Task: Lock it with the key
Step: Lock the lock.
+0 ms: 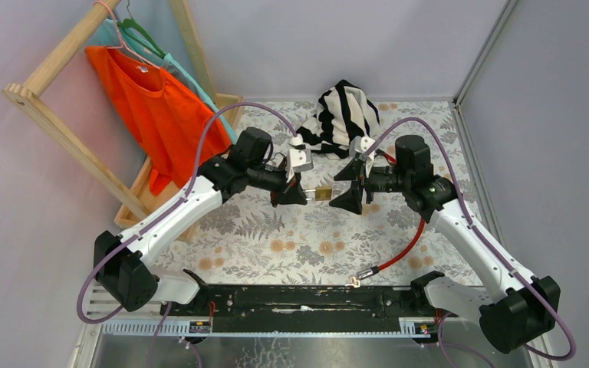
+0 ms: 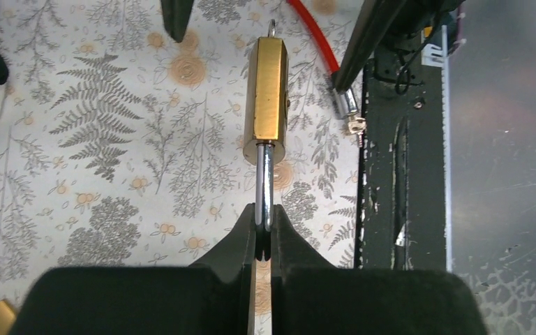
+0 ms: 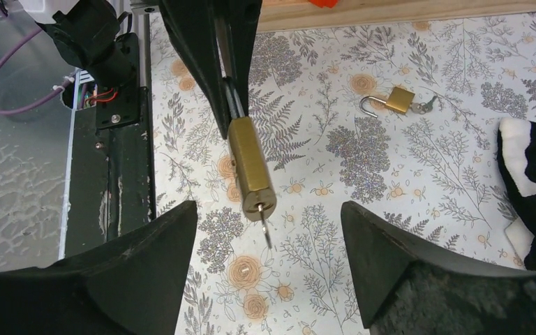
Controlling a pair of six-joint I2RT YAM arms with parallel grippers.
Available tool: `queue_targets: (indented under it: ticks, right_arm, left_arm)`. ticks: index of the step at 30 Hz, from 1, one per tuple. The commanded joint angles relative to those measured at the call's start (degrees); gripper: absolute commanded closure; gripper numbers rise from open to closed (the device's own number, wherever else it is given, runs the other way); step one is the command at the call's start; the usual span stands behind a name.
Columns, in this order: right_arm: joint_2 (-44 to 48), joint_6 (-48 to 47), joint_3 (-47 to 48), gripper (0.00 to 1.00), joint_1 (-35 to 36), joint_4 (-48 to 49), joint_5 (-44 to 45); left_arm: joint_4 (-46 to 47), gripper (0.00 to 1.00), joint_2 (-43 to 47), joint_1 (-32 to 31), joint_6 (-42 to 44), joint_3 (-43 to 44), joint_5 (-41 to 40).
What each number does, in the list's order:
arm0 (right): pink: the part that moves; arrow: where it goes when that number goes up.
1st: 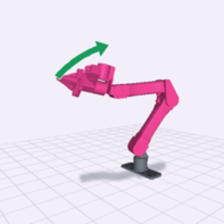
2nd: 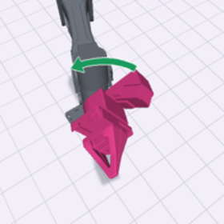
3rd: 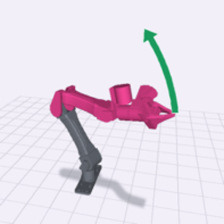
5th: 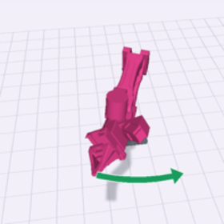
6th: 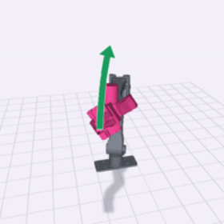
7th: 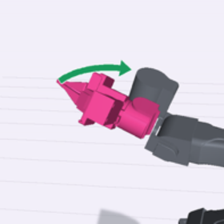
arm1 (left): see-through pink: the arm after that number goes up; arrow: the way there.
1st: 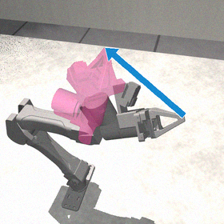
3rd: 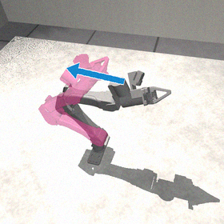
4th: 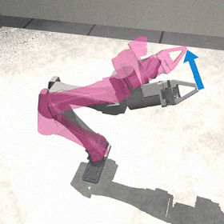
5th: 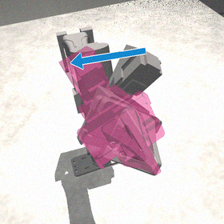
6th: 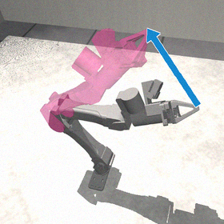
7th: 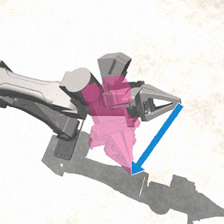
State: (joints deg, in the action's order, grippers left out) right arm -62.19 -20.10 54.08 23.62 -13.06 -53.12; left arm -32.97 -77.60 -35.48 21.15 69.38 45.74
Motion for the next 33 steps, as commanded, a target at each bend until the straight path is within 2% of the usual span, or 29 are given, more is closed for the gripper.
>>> queue_targets:
  ticks: [1,13,21,24,29,33]
  right_arm:
    - [0.0,0.6,-0.4,0.18,-0.2,4.1,-1.7]
    - [-3.0,4.7,-0.4,0.34,0.5,8.1,-6.8]
    - [-3.8,5.8,-1.0,0.58,1.5,9.2,-8.6]
    - [-3.5,5.6,-1.2,0.58,1.5,9.2,-8.7]
    - [-2.9,4.5,-2.3,0.45,1.5,8.9,-7.6]
    - [-2.8,4.8,-2.1,0.49,1.6,8.9,-7.7]
  left_arm:
    - [6.2,1.00,1.6,0.0,-2.8,-0.1,5.1]
    - [7.0,1.00,-0.6,0.0,-4.0,0.2,7.5]
    - [7.7,1.00,-1.5,-0.1,-5.3,0.9,7.2]
    - [8.0,1.00,-1.6,-0.1,-5.7,0.9,6.8]
    - [8.2,1.00,-1.4,0.0,-5.8,0.8,6.8]
    - [8.4,1.00,-1.2,-0.1,-5.8,0.6,6.8]
